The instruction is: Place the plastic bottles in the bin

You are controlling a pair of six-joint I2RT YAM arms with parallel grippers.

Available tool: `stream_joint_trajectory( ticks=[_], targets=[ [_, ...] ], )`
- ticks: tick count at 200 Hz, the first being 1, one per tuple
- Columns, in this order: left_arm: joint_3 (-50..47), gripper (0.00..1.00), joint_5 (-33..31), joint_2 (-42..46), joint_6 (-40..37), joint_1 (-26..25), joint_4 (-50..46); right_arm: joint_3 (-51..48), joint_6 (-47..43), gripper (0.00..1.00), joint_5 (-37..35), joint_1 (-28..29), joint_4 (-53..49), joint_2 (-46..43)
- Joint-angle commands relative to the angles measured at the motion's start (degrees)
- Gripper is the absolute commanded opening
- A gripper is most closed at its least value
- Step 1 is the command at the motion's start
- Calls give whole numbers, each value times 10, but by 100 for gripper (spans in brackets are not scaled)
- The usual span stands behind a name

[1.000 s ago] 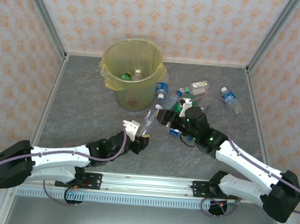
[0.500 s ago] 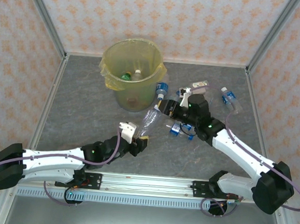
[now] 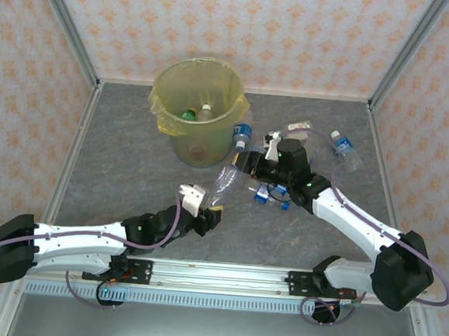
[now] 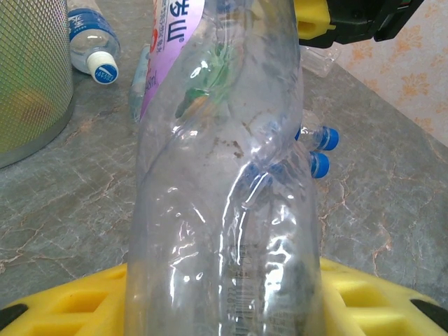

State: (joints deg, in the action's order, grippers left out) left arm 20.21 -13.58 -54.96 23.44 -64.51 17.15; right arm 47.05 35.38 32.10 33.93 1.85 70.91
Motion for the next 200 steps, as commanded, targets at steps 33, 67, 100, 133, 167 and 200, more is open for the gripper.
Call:
stream_joint_trajectory(
  ticks=[33,67,100,133,167,200],
  targets=[
    [33,51,-8,-13,-16,-8,1,13,-1,48,45,-3,24,11],
    [40,52,-10,-26,-19,-10,-2,11,3,45,60,-3,29,15],
    [37,51,-12,-27,-16,-10,-3,12,-3,40,37,-2,16,-3],
    [36,53,-19,-25,-13,-10,-7,17,-8,34,17,-3,-2,-19],
    [38,66,-23,-22,-12,-10,-7,25,-14,35,-6,-2,-19,-29],
    [35,99,-37,-1,1,-10,-9,44,-29,35,-50,-3,-52,-61]
  ],
)
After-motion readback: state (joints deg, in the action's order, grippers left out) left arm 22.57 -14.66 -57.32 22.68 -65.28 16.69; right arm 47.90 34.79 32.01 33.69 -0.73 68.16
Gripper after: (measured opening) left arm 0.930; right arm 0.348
